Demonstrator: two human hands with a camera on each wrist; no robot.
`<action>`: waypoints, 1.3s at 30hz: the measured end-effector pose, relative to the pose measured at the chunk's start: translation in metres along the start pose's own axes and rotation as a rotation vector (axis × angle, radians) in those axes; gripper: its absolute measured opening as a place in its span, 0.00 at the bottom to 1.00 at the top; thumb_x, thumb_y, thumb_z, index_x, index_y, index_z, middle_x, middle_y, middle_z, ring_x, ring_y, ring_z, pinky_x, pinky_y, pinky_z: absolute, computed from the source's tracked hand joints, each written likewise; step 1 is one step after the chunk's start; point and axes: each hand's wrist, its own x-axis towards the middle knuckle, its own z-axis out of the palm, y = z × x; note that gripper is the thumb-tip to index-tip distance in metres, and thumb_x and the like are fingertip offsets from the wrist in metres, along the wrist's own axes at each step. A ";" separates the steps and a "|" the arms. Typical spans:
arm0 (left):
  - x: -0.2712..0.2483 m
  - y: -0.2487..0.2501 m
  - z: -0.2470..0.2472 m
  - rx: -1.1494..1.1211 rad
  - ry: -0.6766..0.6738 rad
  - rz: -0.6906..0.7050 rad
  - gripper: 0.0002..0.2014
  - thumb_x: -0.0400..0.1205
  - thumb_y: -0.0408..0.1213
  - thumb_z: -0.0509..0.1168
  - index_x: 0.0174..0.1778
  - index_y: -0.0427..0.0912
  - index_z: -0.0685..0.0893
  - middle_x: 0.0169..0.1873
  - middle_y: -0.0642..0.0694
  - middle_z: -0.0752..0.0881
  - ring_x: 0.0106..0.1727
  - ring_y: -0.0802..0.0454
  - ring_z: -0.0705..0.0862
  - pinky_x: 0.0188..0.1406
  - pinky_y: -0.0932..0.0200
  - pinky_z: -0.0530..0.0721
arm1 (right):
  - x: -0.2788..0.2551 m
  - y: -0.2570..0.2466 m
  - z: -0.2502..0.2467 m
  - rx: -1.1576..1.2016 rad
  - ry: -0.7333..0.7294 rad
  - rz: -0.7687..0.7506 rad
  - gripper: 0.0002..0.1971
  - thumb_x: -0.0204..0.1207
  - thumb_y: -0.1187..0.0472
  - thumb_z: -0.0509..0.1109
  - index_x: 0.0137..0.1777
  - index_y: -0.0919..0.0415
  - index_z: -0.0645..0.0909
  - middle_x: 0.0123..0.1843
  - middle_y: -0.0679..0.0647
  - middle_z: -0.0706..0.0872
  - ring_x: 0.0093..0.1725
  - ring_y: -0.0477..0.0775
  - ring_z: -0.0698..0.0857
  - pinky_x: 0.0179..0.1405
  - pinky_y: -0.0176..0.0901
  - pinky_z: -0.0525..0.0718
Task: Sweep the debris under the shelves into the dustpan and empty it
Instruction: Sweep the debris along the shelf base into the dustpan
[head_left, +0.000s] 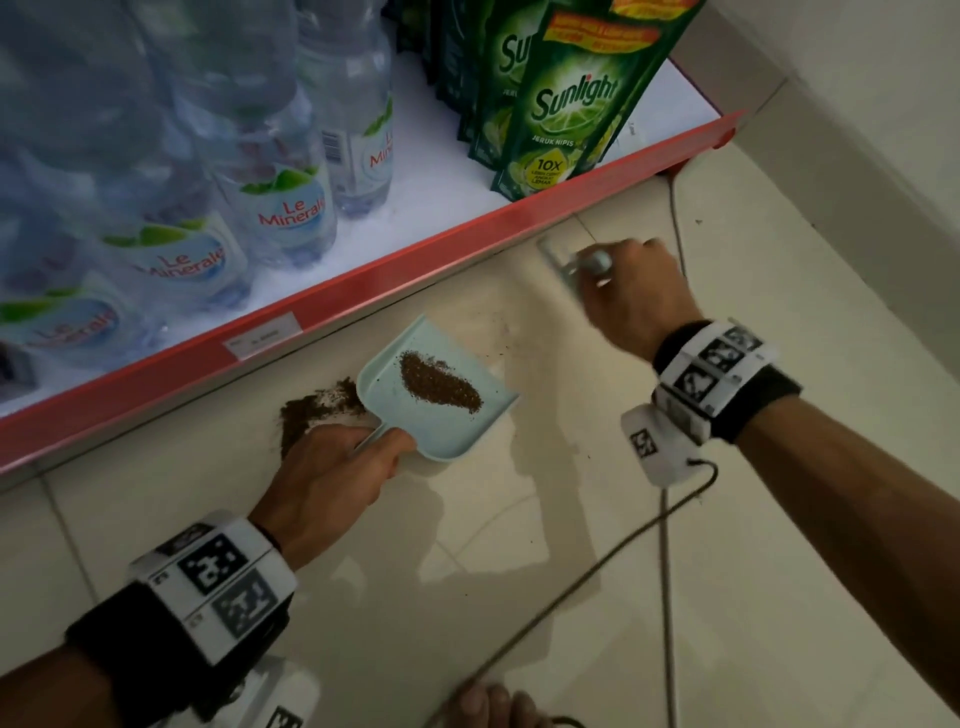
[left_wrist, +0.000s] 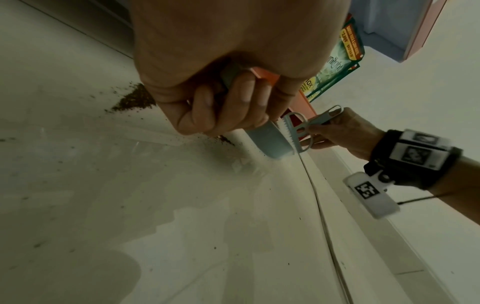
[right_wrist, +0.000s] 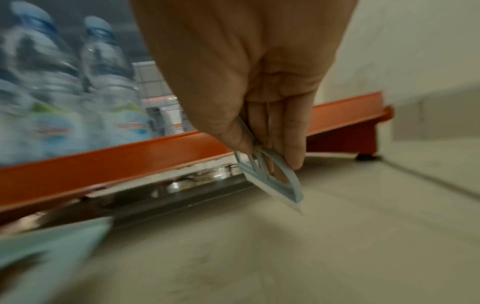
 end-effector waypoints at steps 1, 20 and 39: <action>-0.003 -0.003 -0.001 0.004 0.009 0.000 0.20 0.78 0.52 0.67 0.23 0.47 0.75 0.15 0.54 0.68 0.17 0.56 0.64 0.24 0.59 0.62 | 0.009 0.011 -0.003 -0.059 0.045 0.067 0.13 0.80 0.61 0.60 0.53 0.60 0.86 0.46 0.69 0.87 0.46 0.72 0.84 0.42 0.52 0.81; -0.036 -0.022 -0.030 -0.025 0.060 -0.103 0.19 0.72 0.55 0.66 0.23 0.46 0.75 0.15 0.54 0.69 0.19 0.53 0.66 0.27 0.56 0.65 | 0.013 -0.024 0.022 -0.322 0.037 0.120 0.13 0.82 0.63 0.61 0.62 0.62 0.83 0.54 0.69 0.85 0.53 0.73 0.85 0.44 0.55 0.79; -0.072 -0.059 -0.059 -0.104 0.133 -0.148 0.22 0.79 0.48 0.68 0.19 0.47 0.73 0.14 0.55 0.70 0.16 0.57 0.66 0.25 0.57 0.65 | -0.015 -0.082 0.020 -0.230 -0.070 -0.348 0.19 0.80 0.60 0.65 0.69 0.45 0.82 0.51 0.65 0.90 0.47 0.70 0.88 0.43 0.54 0.83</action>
